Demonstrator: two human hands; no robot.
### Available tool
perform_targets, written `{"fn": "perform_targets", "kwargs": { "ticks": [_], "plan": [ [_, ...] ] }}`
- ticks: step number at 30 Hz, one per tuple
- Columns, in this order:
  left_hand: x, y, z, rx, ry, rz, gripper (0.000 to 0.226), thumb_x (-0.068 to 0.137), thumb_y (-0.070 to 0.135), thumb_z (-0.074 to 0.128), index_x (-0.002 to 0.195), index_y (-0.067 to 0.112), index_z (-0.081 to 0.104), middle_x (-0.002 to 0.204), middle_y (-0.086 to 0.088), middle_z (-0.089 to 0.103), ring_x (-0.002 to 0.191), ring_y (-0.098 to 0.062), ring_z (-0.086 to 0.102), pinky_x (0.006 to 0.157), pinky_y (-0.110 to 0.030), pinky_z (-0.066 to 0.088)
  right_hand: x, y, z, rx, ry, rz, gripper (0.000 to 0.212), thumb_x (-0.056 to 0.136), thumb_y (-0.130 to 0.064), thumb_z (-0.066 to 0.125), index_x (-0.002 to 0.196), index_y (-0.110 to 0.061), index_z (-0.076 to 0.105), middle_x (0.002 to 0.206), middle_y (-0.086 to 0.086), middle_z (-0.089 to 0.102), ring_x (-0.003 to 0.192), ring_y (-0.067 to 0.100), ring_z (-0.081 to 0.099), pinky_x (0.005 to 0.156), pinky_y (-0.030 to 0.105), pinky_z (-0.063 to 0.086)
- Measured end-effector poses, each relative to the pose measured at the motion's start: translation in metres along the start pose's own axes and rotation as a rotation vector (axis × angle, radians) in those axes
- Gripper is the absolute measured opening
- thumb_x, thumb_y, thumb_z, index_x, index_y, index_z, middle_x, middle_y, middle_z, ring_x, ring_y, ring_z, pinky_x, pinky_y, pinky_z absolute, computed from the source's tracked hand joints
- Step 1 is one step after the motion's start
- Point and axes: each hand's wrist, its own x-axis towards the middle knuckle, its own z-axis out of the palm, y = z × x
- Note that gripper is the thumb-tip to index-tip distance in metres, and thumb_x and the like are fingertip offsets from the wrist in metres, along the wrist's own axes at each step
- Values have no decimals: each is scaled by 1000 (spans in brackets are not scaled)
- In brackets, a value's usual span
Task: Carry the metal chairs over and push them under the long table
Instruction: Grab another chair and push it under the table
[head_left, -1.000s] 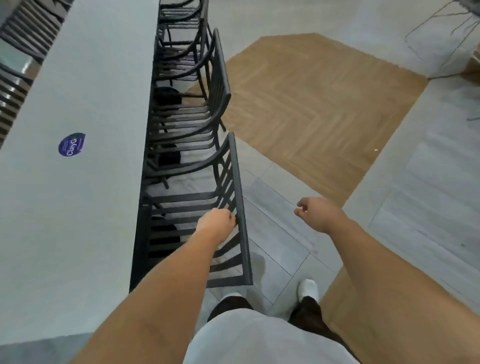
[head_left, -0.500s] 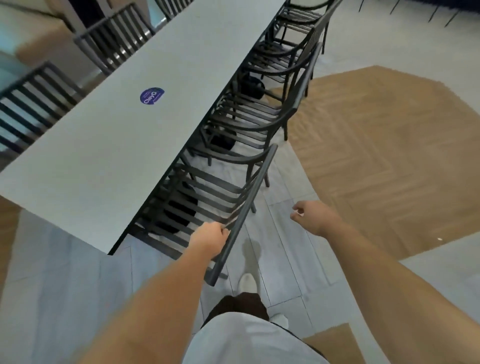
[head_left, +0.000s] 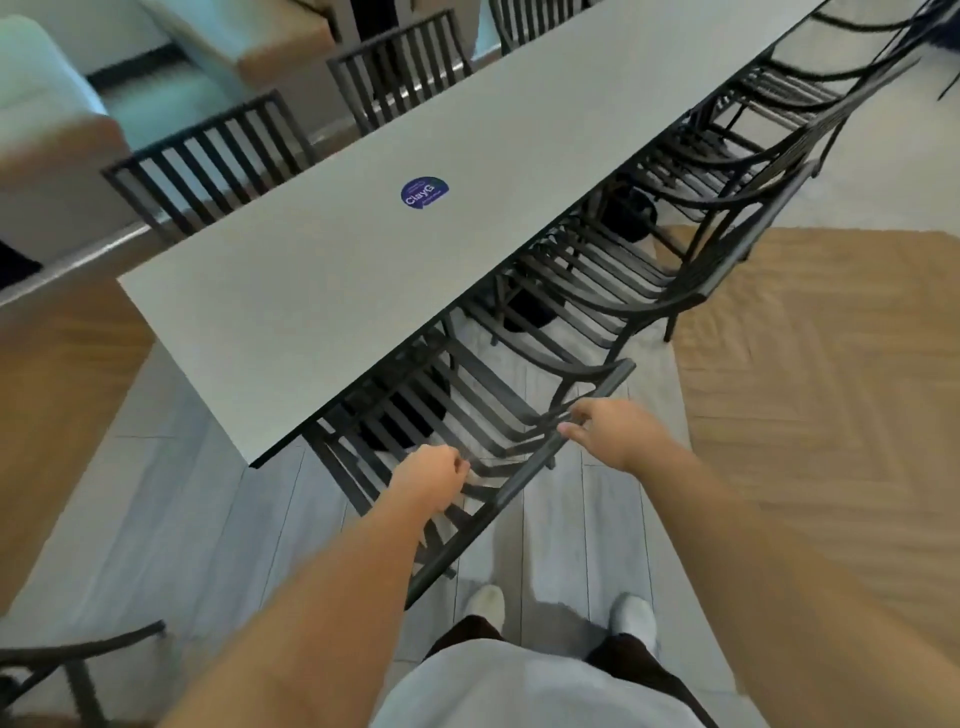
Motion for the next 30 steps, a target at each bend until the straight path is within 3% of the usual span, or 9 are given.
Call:
{"fn": "perform_targets", "kwargs": {
  "ticks": [3,6,13,18,20,23,25,27,30],
  "plan": [
    [-4,11,2,-27,32,-48,35,108,38,40,118,17,67,96,-1,67,77,-16,63,71,-33,54,20,10,-11,-35,-47,-75,46,97,-58,51,129,-27,61,120,2,68,109,25,63,93,46,54],
    [-15,27,7,-40,81,-141,34,109,36,38,111,17,67,81,3,61,68,-13,59,58,-29,42,36,22,-25,-98,-108,-176,46,97,-57,52,129,-24,62,121,0,68,109,25,63,92,44,53],
    [-45,68,36,-265,128,-349,43,108,47,37,111,18,68,97,-3,70,83,-19,65,77,-36,55,67,47,-42,-237,-229,-345,56,93,-62,57,136,-25,57,125,3,65,111,26,61,92,45,54],
    [-51,75,66,-367,161,-455,58,98,72,34,90,24,66,74,3,64,66,-11,62,58,-29,44,86,51,-25,-231,-312,-425,78,83,-73,63,143,-25,52,135,0,61,115,22,61,97,41,53],
    [-49,71,72,-373,176,-445,56,94,76,41,94,27,67,74,5,64,64,-8,60,55,-26,39,96,53,-15,-243,-333,-429,83,79,-74,66,144,-25,52,135,-1,60,118,21,59,99,41,52],
    [-45,57,82,-365,136,-431,53,87,77,54,106,29,67,84,8,63,72,-6,59,60,-25,42,108,50,-1,-322,-372,-442,73,79,-70,70,134,-24,57,123,-1,63,110,21,60,94,41,53],
    [-45,49,90,-346,97,-452,48,88,72,61,111,31,68,92,10,61,80,-8,59,68,-27,48,114,48,5,-425,-390,-484,51,84,-62,69,119,-25,61,115,0,63,101,21,60,87,39,53],
    [-43,45,95,-310,72,-477,38,93,59,62,119,32,66,98,9,59,87,-11,60,80,-32,55,121,46,10,-506,-385,-516,35,89,-51,67,111,-25,62,109,-1,62,96,21,59,82,38,52],
    [-37,41,98,-259,35,-503,34,100,39,59,132,31,61,107,5,62,94,-16,63,88,-34,56,130,44,16,-579,-374,-517,27,93,-41,64,114,-25,64,106,-1,62,97,22,62,82,37,53]
  ]
}}
